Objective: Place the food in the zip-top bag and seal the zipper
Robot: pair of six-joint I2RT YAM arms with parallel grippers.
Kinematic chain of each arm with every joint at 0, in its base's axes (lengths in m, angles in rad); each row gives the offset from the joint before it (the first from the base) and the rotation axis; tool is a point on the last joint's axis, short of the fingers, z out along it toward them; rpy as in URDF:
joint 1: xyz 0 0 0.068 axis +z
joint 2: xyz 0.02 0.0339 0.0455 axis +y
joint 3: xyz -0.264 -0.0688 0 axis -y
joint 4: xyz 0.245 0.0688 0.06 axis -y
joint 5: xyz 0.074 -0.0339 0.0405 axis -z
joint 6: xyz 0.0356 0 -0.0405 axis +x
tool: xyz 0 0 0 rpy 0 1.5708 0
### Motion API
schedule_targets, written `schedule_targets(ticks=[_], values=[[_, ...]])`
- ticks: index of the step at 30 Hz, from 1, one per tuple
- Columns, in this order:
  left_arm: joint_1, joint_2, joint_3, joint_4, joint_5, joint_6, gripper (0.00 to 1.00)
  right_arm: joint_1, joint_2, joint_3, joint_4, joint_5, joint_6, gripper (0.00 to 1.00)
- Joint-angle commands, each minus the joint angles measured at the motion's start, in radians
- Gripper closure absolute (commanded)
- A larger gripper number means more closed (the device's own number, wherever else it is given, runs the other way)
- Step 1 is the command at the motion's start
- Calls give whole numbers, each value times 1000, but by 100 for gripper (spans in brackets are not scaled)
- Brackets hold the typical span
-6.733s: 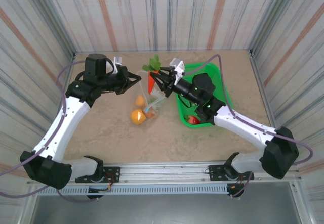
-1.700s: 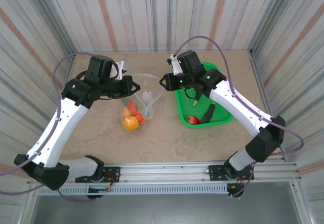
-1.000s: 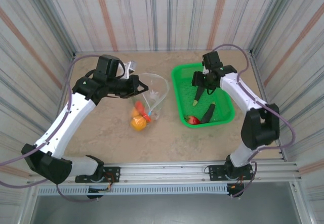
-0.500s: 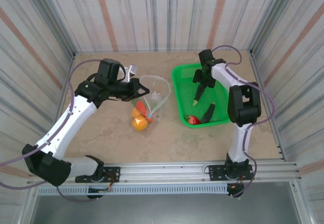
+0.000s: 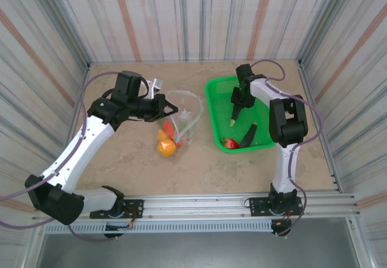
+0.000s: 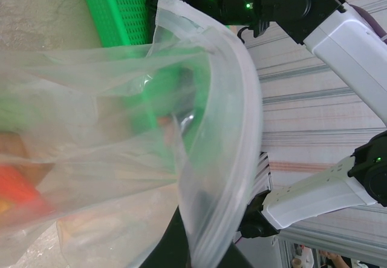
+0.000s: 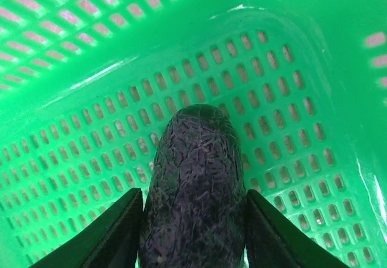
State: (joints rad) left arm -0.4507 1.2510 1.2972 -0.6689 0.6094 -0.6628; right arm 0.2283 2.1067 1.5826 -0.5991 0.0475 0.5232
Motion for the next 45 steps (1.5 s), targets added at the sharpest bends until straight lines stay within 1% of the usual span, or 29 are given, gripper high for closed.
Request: schedule_targets(ticks=[1, 4, 6, 10, 12, 15, 17, 19, 25, 29, 32, 35, 37, 40, 45], values=[[6, -38, 11, -27, 0, -3, 100, -7, -54, -41, 28, -12, 6, 57], [6, -41, 11, -39, 0, 0, 100, -15, -73, -59, 39, -20, 8, 63], [6, -42, 7, -44, -2, -2, 100, -17, -88, -70, 43, -17, 9, 65], [6, -44, 0, -47, -16, 5, 100, -17, -156, -112, 69, -8, 3, 72], [7, -40, 6, -53, -16, 12, 100, -15, -214, -133, 86, -12, 4, 72], [6, -26, 25, -61, -4, 16, 100, 5, -343, -173, 128, -5, -6, 70], [6, -11, 41, -61, 18, 16, 100, 37, -452, -225, 193, 36, -16, 70], [6, 6, 58, -69, 42, 15, 100, 71, -552, -272, 260, 37, -39, 70], [4, 42, 100, -88, 70, 9, 100, 186, -827, -406, 511, -77, -151, 75], [6, 48, 105, -92, 70, 9, 100, 271, -926, -405, 575, -136, -214, 76], [5, 57, 105, -91, 76, 5, 100, 339, -960, -402, 600, -136, -259, 76], [5, 62, 103, -93, 82, 1, 100, 393, -983, -442, 695, -138, -276, 79], [4, 63, 105, -93, 83, -1, 100, 426, -991, -491, 812, -148, -275, 81], [5, 64, 109, -93, 84, -3, 100, 467, -982, -555, 999, -152, -270, 83], [5, 68, 111, -91, 93, -10, 100, 522, -914, -581, 1184, -143, -298, 81]])
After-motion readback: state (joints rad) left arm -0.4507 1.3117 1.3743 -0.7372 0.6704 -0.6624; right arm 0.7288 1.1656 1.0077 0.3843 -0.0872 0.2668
